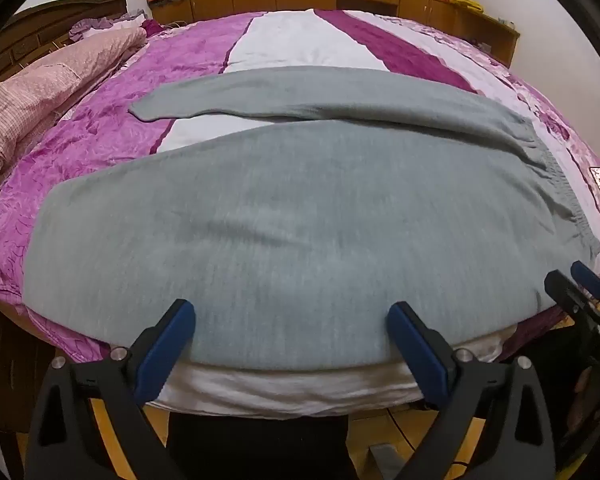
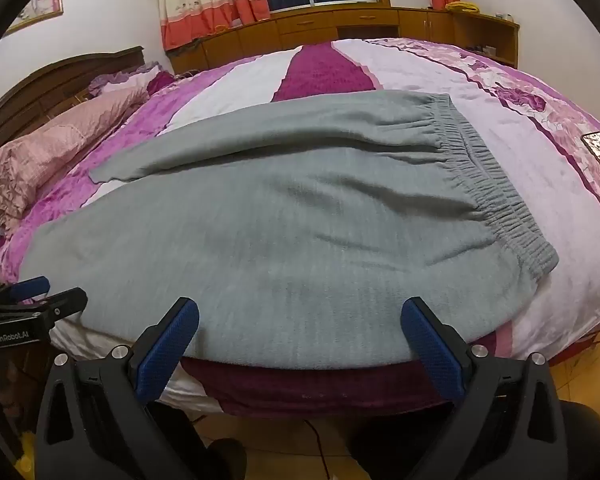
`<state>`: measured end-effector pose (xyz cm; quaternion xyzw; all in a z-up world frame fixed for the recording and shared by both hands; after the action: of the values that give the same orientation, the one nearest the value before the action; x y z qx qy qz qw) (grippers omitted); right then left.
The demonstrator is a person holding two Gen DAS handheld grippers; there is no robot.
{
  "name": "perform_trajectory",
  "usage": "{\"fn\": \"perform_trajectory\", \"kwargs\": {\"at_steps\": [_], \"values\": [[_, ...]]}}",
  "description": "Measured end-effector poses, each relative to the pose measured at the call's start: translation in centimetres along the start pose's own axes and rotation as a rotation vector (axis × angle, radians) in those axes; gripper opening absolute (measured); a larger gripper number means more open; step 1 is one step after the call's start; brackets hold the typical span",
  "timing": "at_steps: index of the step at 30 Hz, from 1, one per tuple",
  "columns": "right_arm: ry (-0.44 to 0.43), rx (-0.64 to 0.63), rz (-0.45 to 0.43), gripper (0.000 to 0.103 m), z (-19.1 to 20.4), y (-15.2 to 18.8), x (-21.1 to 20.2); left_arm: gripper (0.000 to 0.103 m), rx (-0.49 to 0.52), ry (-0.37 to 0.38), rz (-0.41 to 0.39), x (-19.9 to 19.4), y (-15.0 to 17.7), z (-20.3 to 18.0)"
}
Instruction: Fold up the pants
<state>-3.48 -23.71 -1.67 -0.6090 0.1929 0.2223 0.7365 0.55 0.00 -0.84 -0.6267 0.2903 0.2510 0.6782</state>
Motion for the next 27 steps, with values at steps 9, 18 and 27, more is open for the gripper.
{"fn": "perform_trajectory", "kwargs": {"at_steps": [9, 18, 27], "values": [[0.006, 0.002, 0.006, 0.098, -0.11, 0.11, -0.03, 0.100, -0.001, 0.002, 0.004, 0.04, 0.00, 0.02], [0.004, 0.002, 0.007, 0.098, -0.13, 0.19, 0.02, 0.100, 0.000, 0.000, 0.005, 0.04, 0.00, 0.01], [0.004, 0.002, 0.008, 0.098, -0.13, 0.19, 0.04, 0.100, 0.003, -0.002, 0.003, 0.09, -0.04, 0.02]]}}
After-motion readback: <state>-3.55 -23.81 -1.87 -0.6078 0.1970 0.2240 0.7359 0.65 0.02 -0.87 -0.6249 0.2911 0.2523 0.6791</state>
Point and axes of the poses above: each gripper's, at about its wrist camera, not at the fingertips, and x roughly the way its jaws point, z to its left, y to its underside, the point moved 1 cm from there along x, roughly the way its jaws point, and after that the axes turned 11 degrees about -z, right-handed, at the moved point
